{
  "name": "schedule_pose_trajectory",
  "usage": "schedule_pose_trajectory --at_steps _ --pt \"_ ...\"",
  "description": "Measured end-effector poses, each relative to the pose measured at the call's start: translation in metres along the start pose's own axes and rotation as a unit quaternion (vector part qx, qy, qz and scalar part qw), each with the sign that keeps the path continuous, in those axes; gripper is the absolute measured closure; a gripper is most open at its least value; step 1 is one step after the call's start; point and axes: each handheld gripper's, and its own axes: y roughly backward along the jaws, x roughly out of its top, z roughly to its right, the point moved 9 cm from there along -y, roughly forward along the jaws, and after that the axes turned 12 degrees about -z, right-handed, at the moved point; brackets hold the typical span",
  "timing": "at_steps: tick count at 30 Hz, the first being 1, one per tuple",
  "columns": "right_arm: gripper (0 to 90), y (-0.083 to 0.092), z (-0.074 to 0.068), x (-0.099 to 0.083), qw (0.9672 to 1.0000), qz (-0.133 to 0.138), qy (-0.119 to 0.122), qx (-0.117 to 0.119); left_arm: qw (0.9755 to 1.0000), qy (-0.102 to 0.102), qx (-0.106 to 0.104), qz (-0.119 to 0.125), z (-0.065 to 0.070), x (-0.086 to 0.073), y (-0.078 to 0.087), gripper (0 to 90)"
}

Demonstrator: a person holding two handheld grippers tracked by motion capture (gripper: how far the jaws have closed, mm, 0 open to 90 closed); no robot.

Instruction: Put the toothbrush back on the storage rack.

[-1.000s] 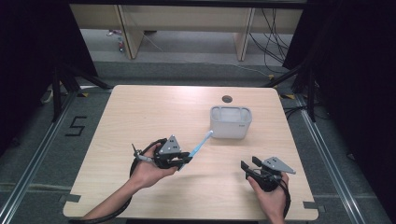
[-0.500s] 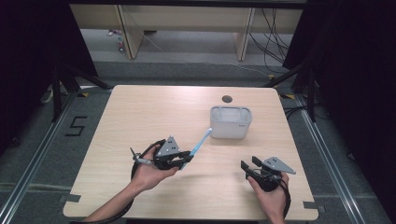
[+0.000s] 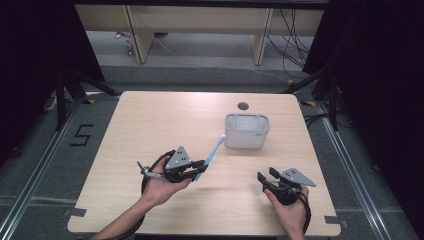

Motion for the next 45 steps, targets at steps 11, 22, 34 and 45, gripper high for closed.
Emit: schedule_pose_trajectory --at_steps 11,22,34,45 --pt "48.5 0.003 -0.014 0.011 0.9998 0.009 -0.004 0.017 0.9993 0.01 0.0 0.036 -0.001 0.005 0.0 78.6" --pt "48.5 0.006 -0.027 0.029 0.9984 0.037 0.039 0.014 0.9977 0.017 0.007 0.065 -0.003 0.008 0.003 78.6" --pt "50.9 0.007 -0.048 0.053 0.9969 0.052 0.047 0.037 0.9967 0.021 0.01 0.078 -0.005 0.01 0.006 78.6" --pt "54.6 0.008 -0.071 0.064 0.994 0.072 0.042 0.071 0.9949 0.029 0.003 0.097 -0.001 0.013 -0.001 78.7"
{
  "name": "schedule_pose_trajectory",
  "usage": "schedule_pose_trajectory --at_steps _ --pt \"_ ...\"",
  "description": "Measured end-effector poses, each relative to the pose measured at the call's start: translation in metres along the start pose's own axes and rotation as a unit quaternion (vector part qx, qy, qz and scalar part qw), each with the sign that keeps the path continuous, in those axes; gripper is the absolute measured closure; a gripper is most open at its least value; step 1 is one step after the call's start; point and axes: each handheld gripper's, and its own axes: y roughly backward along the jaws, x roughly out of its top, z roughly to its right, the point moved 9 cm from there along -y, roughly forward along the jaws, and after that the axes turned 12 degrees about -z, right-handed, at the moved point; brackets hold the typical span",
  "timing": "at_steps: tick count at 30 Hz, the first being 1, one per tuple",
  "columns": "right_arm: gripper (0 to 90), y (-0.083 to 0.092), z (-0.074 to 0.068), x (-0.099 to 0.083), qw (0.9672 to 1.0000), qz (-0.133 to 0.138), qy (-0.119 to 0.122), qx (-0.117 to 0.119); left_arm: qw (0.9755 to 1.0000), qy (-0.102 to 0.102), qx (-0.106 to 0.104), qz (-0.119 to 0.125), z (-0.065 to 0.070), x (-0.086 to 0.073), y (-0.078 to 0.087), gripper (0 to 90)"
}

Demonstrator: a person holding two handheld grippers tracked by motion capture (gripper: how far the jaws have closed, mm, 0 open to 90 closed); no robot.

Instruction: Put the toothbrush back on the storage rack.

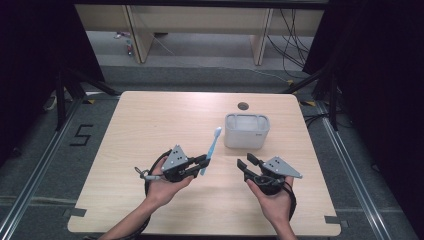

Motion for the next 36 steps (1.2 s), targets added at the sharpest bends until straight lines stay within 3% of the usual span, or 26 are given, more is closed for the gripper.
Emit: schedule_pose_trajectory --at_steps 6,7,8,9,11,13,17,18,21,22,23,26,35,36 --pt "57.5 -0.001 -0.008 0.001 0.9996 0.002 -0.02 0.021 1.0 0.002 0.005 0.008 -0.003 0.002 -0.004 78.7" --pt "58.1 0.0 -0.007 0.004 0.9998 0.008 -0.003 0.017 0.9999 0.001 0.005 0.009 -0.003 0.002 -0.005 78.7" --pt "58.4 0.0 -0.009 0.006 0.9997 0.009 -0.013 0.017 0.9999 0.0 0.005 0.011 -0.003 0.003 -0.006 78.7" --pt "58.8 0.0 -0.008 0.008 0.9998 0.016 -0.002 0.014 1.0 0.0 0.006 0.007 -0.002 0.002 -0.006 78.7" --pt "60.0 0.0 -0.014 0.013 0.9993 0.02 -0.011 0.03 1.0 -0.003 0.003 0.006 0.0 0.002 -0.008 78.7" --pt "60.1 0.0 -0.016 0.017 0.9992 0.024 -0.007 0.03 1.0 -0.003 0.002 0.003 0.001 0.002 -0.009 78.7" --pt "60.8 -0.002 -0.023 0.021 0.9986 0.024 -0.021 0.042 1.0 -0.002 0.003 0.002 0.002 0.001 -0.013 78.6" --pt "61.0 -0.003 -0.022 0.024 0.9986 0.033 -0.008 0.04 1.0 0.0 0.002 0.004 0.003 0.001 -0.014 78.7" --pt "62.3 -0.004 -0.024 0.028 0.9987 0.031 -0.005 0.041 1.0 -0.004 0.001 0.004 0.005 0.002 -0.017 78.6" --pt "62.7 -0.003 -0.029 0.028 0.9981 0.027 -0.024 0.05 1.0 -0.004 0.001 0.004 0.006 0.003 -0.018 78.7" --pt "63.1 -0.004 -0.028 0.03 0.9981 0.03 -0.011 0.052 1.0 -0.005 0.001 0.005 0.007 0.003 -0.019 78.7" --pt "63.5 -0.003 -0.028 0.034 0.9983 0.035 -0.009 0.047 1.0 -0.008 0.001 0.004 0.009 0.004 -0.021 78.7" --pt "66.1 -0.005 -0.036 0.04 0.9972 0.04 -0.016 0.062 0.9999 -0.012 -0.002 0.0 0.014 0.005 -0.026 78.7" --pt "66.6 -0.004 -0.035 0.042 0.9975 0.045 -0.01 0.055 0.9999 -0.013 -0.004 0.002 0.015 0.006 -0.027 78.7"
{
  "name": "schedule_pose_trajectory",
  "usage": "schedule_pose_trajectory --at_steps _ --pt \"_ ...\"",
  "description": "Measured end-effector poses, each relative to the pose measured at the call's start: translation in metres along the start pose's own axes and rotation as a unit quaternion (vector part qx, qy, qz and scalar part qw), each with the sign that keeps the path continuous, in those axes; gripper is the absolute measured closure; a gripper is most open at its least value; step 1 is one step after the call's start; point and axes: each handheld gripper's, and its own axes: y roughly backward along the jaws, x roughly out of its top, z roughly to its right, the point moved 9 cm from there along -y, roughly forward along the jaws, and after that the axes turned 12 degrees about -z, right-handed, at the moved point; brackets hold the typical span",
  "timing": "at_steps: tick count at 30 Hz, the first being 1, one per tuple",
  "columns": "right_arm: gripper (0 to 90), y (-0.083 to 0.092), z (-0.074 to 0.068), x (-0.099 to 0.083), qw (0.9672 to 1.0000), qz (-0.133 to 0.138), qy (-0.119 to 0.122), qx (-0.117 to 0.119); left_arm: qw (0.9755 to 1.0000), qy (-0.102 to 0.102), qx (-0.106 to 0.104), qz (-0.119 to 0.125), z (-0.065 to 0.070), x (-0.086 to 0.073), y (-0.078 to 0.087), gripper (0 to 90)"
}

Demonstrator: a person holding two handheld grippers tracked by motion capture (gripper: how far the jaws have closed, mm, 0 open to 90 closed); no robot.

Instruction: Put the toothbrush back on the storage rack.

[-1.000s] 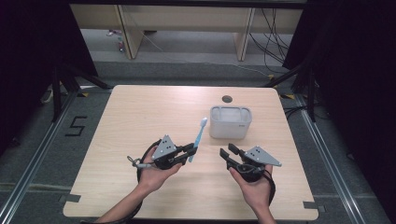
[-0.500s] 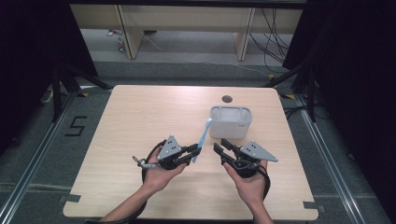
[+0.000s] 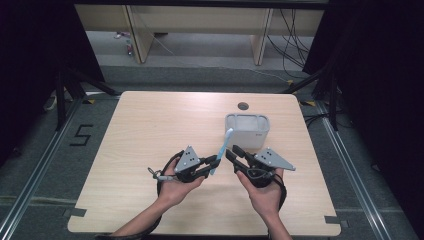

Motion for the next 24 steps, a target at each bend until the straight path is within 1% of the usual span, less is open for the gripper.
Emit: schedule_pose_trajectory --at_steps 1,2,3,4,5,7,8,10,12,14,15,16,17,18,19,20,22,24 --pt "67.4 -0.0005 0.0 0.0015 1.0 0.002 0.004 -0.001 1.0 -0.002 -0.003 0.004 0.0007 0.0008 -0.001 78.7" --pt "67.6 -0.0009 -0.0018 0.002 1.0 0.0 -0.002 0.003 1.0 -0.003 -0.001 -0.005 0.0015 -0.0002 -0.0005 78.7" --pt "68.6 -0.0018 -0.001 0.0042 1.0 0.003 0.008 -0.001 1.0 -0.005 -0.001 -0.005 0.0021 0.0 -0.0008 78.7" --pt "69.5 -0.0029 -0.0033 0.0049 1.0 0.003 -0.001 0.007 1.0 -0.003 -0.001 -0.003 0.003 0.0003 -0.0013 78.6" --pt "70.3 -0.003 -0.0022 0.0059 1.0 0.003 0.004 0.0 1.0 -0.004 -0.002 -0.003 0.0035 0.0005 -0.0016 78.7" --pt "71.5 -0.0038 -0.0027 0.007 1.0 0.0 0.006 -0.001 1.0 -0.002 -0.003 -0.003 0.0046 0.0008 -0.0019 78.6" --pt "71.9 -0.0044 -0.0018 0.0082 0.9999 0.004 0.013 -0.002 1.0 -0.004 -0.003 -0.003 0.0051 0.001 -0.0021 78.6" --pt "72.6 -0.006 -0.0038 0.0076 1.0 0.001 0.003 0.004 1.0 -0.006 -0.003 -0.004 0.0057 0.0013 -0.0027 78.6" --pt "73.8 -0.0067 -0.0041 0.0071 1.0 -0.001 0.001 0.005 1.0 -0.005 -0.004 -0.002 0.0064 0.0018 -0.0036 78.7" --pt "75.3 -0.007 -0.0035 0.0076 1.0 0.001 0.001 0.003 1.0 -0.005 -0.003 -0.003 0.0065 0.002 -0.004 78.7" --pt "76.2 -0.007 -0.0033 0.0079 1.0 0.002 0.001 0.002 1.0 -0.005 -0.006 0.004 0.0069 0.0033 -0.0053 78.7" --pt "77.2 -0.007 -0.0032 0.0081 1.0 0.002 0.0 0.002 1.0 -0.004 -0.007 0.004 0.0073 0.0036 -0.0055 78.7" --pt "78.0 -0.0072 -0.0038 0.0081 1.0 0.0 -0.002 0.004 1.0 -0.005 -0.004 -0.001 0.0073 0.0032 -0.0051 78.7" --pt "78.7 -0.0077 -0.003 0.0087 1.0 0.001 0.008 0.003 1.0 -0.005 -0.003 -0.003 0.0074 0.0033 -0.0051 78.6" --pt "80.1 -0.0077 -0.003 0.0087 1.0 0.0 0.008 0.002 1.0 -0.004 -0.003 -0.003 0.0077 0.0035 -0.0053 78.7" --pt "81.1 -0.0076 -0.0035 0.0084 1.0 -0.001 0.003 0.003 1.0 -0.004 -0.004 -0.003 0.0081 0.0037 -0.0058 78.7" --pt "82.4 -0.0075 -0.0036 0.0085 1.0 -0.002 0.003 0.004 1.0 -0.004 -0.005 -0.005 0.0082 0.0036 -0.0065 78.6" --pt "84.3 -0.0068 -0.0054 0.0083 0.9999 -0.003 0.0 0.011 1.0 -0.002 -0.006 -0.006 0.0084 0.0036 -0.0077 78.5"
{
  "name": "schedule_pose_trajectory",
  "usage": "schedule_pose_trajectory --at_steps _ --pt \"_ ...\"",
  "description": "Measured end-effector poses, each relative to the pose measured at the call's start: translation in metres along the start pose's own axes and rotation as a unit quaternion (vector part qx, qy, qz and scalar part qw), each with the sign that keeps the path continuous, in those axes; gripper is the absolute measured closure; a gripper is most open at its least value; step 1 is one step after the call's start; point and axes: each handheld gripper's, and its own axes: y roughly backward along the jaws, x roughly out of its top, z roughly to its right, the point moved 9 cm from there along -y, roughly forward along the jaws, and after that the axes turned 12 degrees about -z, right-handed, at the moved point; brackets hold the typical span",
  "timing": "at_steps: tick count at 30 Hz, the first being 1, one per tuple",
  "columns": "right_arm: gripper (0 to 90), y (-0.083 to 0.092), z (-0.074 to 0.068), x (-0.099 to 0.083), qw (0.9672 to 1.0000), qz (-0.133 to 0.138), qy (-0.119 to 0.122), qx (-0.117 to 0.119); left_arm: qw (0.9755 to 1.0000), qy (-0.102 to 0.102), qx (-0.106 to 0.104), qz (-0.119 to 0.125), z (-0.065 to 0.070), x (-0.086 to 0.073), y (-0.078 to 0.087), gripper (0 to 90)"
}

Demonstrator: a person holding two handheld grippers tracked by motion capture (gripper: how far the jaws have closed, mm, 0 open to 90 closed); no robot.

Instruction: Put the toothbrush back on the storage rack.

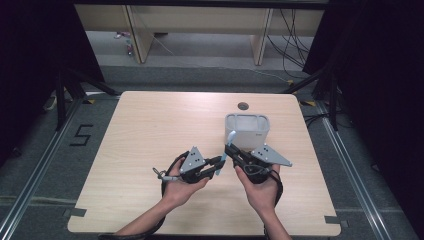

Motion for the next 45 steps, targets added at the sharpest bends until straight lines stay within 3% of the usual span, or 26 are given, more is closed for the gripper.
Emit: schedule_pose_trajectory --at_steps 4,5,6,8,14,19,20,21,27,28,34,38,45 --pt "86.0 -0.001 -0.004 0.0 0.9999 -0.002 0.01 0.002 0.9999 -0.007 0.0 -0.009 0.0 -0.001 -0.002 77.5" --pt "86.0 -0.001 -0.002 0.0 0.9995 -0.006 0.027 -0.012 0.9999 -0.007 0.002 -0.007 -0.001 -0.002 -0.002 75.8" --pt "86.1 -0.001 -0.002 0.0 0.9995 -0.004 0.03 -0.014 0.9999 -0.007 0.005 -0.006 -0.002 -0.002 -0.002 73.3" --pt "86.1 -0.001 -0.002 0.0 0.9997 -0.006 0.022 -0.01 0.9998 -0.015 0.009 -0.009 -0.003 -0.004 -0.001 69.1" --pt "86.1 0.002 0.003 0.004 0.9995 0.001 0.023 -0.024 0.9996 -0.011 0.021 -0.019 -0.012 -0.011 0.007 57.4" --pt "86.1 0.005 0.006 0.006 0.9992 0.0 0.029 -0.027 0.9993 0.008 0.032 -0.017 -0.023 -0.017 0.017 49.3" --pt "86.2 0.006 0.01 0.007 0.9983 0.003 0.041 -0.04 0.9994 0.014 0.029 -0.012 -0.024 -0.017 0.018 48.0" --pt "86.2 0.006 0.008 0.007 0.9989 0.0 0.031 -0.035 0.9991 0.019 0.035 -0.016 -0.027 -0.019 0.021 47.1" --pt "86.2 0.009 0.01 0.011 0.9988 0.007 0.03 -0.037 0.9982 0.038 0.047 -0.007 -0.037 -0.022 0.032 41.3" --pt "86.2 0.01 0.012 0.011 0.9982 0.006 0.037 -0.046 0.9979 0.04 0.05 -0.007 -0.039 -0.023 0.034 40.8" --pt "86.2 0.012 0.013 0.012 0.9988 0.007 0.026 -0.041 0.9969 0.049 0.061 -0.008 -0.049 -0.03 0.043 39.0" --pt "86.2 0.015 0.017 0.015 0.9981 0.011 0.032 -0.052 0.9961 0.059 0.066 -0.003 -0.057 -0.036 0.048 38.3" --pt "86.2 0.019 0.021 0.018 0.9977 0.016 0.031 -0.058 0.9934 0.067 0.092 -0.005 -0.072 -0.051 0.06 37.5"
